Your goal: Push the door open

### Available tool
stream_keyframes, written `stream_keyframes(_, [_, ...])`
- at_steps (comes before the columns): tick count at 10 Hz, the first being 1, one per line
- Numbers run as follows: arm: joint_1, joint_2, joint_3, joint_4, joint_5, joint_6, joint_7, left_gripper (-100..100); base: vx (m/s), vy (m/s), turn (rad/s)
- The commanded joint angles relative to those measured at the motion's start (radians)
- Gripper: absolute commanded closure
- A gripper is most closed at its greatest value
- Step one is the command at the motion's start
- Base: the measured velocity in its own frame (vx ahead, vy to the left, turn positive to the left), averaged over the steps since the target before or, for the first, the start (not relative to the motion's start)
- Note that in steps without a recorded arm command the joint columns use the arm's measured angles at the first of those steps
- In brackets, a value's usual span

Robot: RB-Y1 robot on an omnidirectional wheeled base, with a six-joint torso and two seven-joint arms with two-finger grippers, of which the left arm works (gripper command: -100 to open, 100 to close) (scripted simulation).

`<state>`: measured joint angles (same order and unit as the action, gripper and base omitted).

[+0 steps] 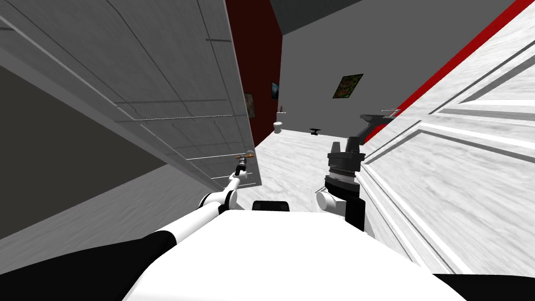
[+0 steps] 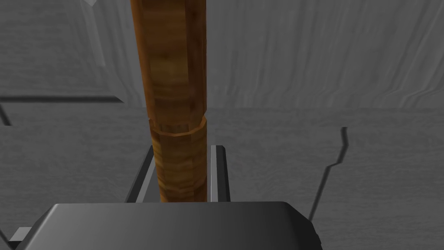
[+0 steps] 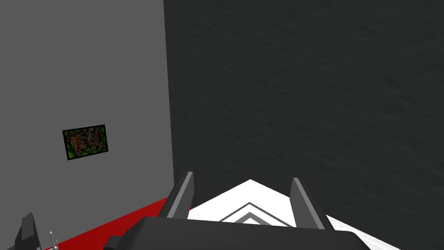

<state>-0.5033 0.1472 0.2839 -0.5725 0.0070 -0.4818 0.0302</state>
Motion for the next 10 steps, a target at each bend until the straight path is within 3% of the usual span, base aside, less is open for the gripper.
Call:
stream_keyframes(1, [-0.008, 0.009, 0.003, 0.009, 0.006, -0.010, -0.004, 100, 0.176, -0.054, 0.108])
stream_keyframes(10, [-0.003, 0.016, 0.017, 0.004, 0.044, -0.008, -0.037, 100, 0.193, -0.074, 0.141])
